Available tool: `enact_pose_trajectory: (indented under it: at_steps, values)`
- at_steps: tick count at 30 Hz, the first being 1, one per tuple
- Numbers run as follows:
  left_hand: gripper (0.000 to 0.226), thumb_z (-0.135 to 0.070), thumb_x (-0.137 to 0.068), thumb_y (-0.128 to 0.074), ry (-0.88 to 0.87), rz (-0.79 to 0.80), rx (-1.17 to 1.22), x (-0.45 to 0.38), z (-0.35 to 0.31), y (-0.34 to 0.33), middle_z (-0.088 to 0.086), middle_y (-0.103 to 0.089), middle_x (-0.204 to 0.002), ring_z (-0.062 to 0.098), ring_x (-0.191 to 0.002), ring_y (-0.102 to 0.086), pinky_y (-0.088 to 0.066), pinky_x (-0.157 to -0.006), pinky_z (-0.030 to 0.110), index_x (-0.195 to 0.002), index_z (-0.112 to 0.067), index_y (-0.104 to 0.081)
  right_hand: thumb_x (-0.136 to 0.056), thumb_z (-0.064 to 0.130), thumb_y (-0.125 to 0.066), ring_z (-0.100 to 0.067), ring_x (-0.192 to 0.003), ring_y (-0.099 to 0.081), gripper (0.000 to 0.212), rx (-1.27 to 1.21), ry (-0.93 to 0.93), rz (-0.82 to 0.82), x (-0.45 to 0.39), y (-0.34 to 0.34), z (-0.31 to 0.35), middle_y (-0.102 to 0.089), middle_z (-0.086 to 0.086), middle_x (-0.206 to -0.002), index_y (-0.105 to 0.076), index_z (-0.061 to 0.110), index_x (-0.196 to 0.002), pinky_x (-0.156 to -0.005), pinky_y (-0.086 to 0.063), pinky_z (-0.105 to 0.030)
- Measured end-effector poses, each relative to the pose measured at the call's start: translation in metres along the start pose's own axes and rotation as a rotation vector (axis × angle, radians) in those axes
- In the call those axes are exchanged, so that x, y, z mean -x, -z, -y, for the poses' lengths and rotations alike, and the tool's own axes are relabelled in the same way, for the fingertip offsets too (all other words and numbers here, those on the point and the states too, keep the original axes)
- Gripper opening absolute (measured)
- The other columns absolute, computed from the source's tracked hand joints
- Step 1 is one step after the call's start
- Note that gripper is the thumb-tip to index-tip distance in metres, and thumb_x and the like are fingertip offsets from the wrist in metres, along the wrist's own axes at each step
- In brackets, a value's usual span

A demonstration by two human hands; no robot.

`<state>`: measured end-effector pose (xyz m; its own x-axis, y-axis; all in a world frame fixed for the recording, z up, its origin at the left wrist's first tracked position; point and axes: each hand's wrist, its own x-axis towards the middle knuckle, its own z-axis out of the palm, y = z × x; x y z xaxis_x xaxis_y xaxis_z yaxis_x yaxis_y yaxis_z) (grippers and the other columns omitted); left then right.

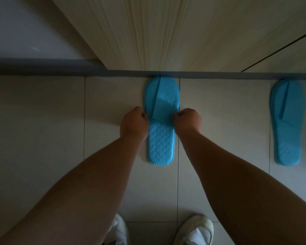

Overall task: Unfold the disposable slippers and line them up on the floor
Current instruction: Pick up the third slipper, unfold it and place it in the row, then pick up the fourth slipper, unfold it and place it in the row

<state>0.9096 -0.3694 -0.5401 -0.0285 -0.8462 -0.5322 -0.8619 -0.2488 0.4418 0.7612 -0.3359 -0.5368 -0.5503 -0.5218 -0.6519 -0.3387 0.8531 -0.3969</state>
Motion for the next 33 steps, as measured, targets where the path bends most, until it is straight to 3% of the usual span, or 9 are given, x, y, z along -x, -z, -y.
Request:
enact_pose_trajectory:
  at_steps: [6,13,16,20,23,26,29,33]
  values:
    - [0.017,-0.022,-0.094,-0.048,0.005,0.008,-0.028,0.001,-0.002,0.000,0.012,-0.066,-0.094,0.022,-0.078,-0.052,-0.037,-0.067,0.032,-0.095,-0.009,-0.058,-0.085,0.023,-0.059,-0.011,-0.060,-0.054,0.011,0.025,0.011,0.007,0.000,0.001,-0.001,-0.059,0.001,-0.073,-0.064,0.013,-0.085,-0.045,-0.035,-0.024]
    - [0.027,-0.021,-0.097,-0.041,-0.031,0.059,-0.150,0.024,-0.012,0.028,0.019,-0.061,-0.113,0.034,-0.103,-0.058,-0.042,-0.077,0.036,-0.112,-0.002,-0.052,-0.086,0.026,-0.062,-0.008,-0.064,-0.049,0.020,0.078,0.058,-0.039,0.023,0.024,0.002,-0.059,-0.002,-0.085,-0.063,0.011,-0.099,-0.046,-0.030,-0.020]
    - [0.030,-0.023,-0.097,-0.040,-0.064,0.088,-0.223,0.053,-0.024,0.059,0.021,-0.058,-0.116,0.035,-0.105,-0.057,-0.043,-0.081,0.038,-0.116,-0.002,-0.050,-0.087,0.024,-0.061,-0.015,-0.078,-0.060,0.020,0.126,0.089,-0.043,0.056,0.051,0.003,-0.068,-0.007,-0.099,-0.064,0.009,-0.100,-0.048,-0.032,-0.018]
    - [0.033,-0.026,-0.098,-0.038,-0.157,0.145,-0.360,0.103,-0.053,0.103,0.019,-0.056,-0.117,0.036,-0.104,-0.056,-0.048,-0.085,0.044,-0.119,-0.004,-0.050,-0.090,0.030,-0.059,-0.022,-0.097,-0.062,0.032,0.212,0.156,-0.013,0.106,0.094,0.000,-0.066,-0.007,-0.112,-0.062,0.011,-0.116,-0.070,-0.039,-0.026]
    - [0.031,-0.025,-0.095,-0.040,-0.365,0.156,-0.630,0.144,-0.076,0.131,0.019,-0.057,-0.113,0.036,-0.101,-0.054,-0.045,-0.079,0.043,-0.114,-0.004,-0.052,-0.091,0.034,-0.056,-0.024,-0.095,-0.060,0.032,0.360,0.249,-0.006,0.146,0.130,-0.001,-0.063,-0.009,-0.111,-0.061,0.012,-0.115,-0.072,-0.041,-0.029]
    - [0.038,-0.031,-0.090,-0.044,-0.536,0.170,-0.770,0.173,-0.093,0.155,0.017,-0.056,-0.118,0.035,-0.109,-0.050,-0.038,-0.086,0.044,-0.117,-0.005,-0.052,-0.090,0.039,-0.056,-0.029,-0.108,-0.054,0.039,0.548,0.389,-0.037,0.178,0.161,-0.001,-0.058,-0.012,-0.120,-0.059,0.013,-0.119,-0.087,-0.045,-0.040]
    - [0.047,-0.040,-0.088,-0.045,-0.666,0.144,-0.820,0.188,-0.106,0.173,0.014,-0.052,-0.127,0.034,-0.119,-0.044,-0.034,-0.098,0.046,-0.123,-0.008,-0.047,-0.089,0.043,-0.055,-0.033,-0.128,-0.041,0.050,0.631,0.484,-0.093,0.202,0.180,-0.001,-0.048,-0.013,-0.138,-0.051,0.014,-0.130,-0.103,-0.036,-0.047]
    - [0.064,-0.045,-0.090,-0.040,-0.782,0.166,-0.899,0.206,-0.126,0.186,0.014,-0.039,-0.145,0.034,-0.137,-0.030,-0.024,-0.110,0.049,-0.142,-0.010,-0.027,-0.091,0.043,-0.053,-0.034,-0.140,-0.025,0.059,0.602,0.444,-0.159,0.236,0.192,-0.009,-0.034,-0.014,-0.151,-0.037,0.014,-0.139,-0.112,-0.023,-0.048]
